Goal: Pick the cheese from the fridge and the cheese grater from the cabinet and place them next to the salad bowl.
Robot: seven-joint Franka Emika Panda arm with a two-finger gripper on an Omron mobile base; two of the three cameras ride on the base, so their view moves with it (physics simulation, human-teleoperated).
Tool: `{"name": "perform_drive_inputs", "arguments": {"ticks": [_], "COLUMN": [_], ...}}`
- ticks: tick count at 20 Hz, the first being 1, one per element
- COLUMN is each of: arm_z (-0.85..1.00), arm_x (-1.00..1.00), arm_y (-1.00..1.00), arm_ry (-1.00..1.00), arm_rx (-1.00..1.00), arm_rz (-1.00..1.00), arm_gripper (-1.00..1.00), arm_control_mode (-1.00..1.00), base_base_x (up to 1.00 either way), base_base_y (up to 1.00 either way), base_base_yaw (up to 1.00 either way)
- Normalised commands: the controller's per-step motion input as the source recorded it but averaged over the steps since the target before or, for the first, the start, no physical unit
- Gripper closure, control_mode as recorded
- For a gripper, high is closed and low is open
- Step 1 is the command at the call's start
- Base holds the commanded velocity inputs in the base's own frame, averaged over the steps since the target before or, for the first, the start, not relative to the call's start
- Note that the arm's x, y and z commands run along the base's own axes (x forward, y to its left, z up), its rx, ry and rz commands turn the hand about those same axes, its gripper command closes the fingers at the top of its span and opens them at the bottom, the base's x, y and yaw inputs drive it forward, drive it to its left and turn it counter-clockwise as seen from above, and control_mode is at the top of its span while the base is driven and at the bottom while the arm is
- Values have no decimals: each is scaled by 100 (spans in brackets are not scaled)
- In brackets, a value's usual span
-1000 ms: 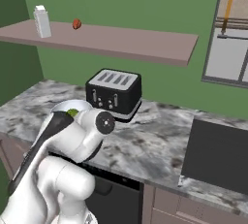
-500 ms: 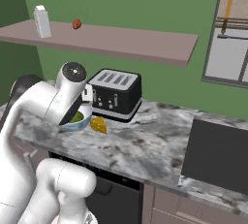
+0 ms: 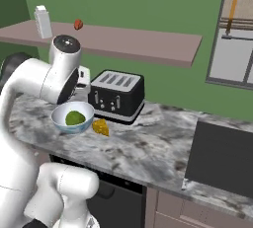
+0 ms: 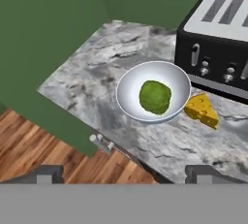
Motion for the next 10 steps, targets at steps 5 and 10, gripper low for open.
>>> {"name": "perform_drive_inputs", "arguments": {"ticks": [5,10], "arm_z": [56,75], "arm_x": [-12,-3], "arm_y": [50,36], "arm_ry": [-33,-17], "arm_rx": [-5,-9], "arm_rz": [0,-1], "arm_gripper": [-100,-100], "arm_control_mode": [-100,-100], "base_base_x": [0,0], "base_base_y": [0,0], "base_base_yaw": [0,0]}}
